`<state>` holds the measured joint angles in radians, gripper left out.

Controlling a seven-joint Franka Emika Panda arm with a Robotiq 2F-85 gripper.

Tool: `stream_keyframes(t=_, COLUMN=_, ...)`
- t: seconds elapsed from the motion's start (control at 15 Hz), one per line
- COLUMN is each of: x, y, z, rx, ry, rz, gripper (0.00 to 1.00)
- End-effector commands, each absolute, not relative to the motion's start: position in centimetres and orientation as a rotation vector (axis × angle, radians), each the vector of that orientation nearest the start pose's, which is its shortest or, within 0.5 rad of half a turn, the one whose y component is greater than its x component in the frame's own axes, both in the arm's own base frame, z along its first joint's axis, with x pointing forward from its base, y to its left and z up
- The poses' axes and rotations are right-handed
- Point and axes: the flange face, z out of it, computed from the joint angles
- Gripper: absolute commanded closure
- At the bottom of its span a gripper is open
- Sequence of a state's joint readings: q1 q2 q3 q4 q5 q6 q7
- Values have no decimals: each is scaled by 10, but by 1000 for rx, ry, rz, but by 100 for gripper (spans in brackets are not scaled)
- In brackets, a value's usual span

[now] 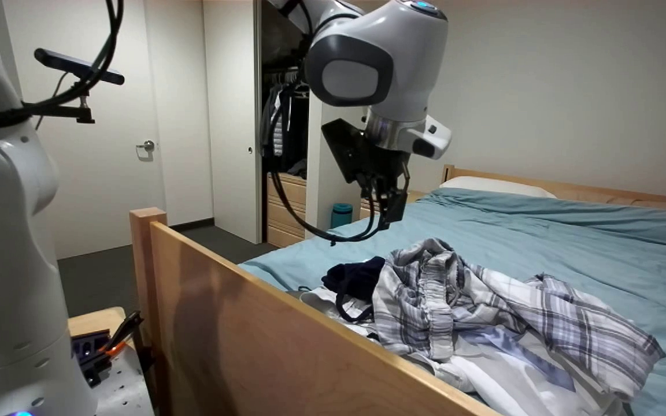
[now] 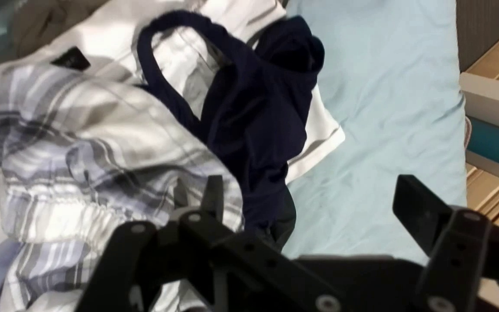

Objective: Put the checked shirt on the pile of clothes on the right

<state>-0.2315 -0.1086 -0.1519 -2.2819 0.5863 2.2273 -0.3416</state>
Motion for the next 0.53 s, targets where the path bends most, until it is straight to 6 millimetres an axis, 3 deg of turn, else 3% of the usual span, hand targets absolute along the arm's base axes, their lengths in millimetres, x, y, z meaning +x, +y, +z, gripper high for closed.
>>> stream_keyframes(t=0.0, x=424, y=-155, z=385, rx=-2735, ry=477, rz=-200, gripper=0)
stream_keyframes(t=0.2, x=400, y=-147, z=366, rx=-2858, ry=346, rz=-161, gripper=0)
stream_keyframes(t=0.4, x=401, y=-142, z=373, rx=-2999, ry=204, rz=-259, gripper=0)
stream_keyframes(t=0.47, x=405, y=-149, z=364, rx=-2938, ry=284, rz=-182, gripper=0)
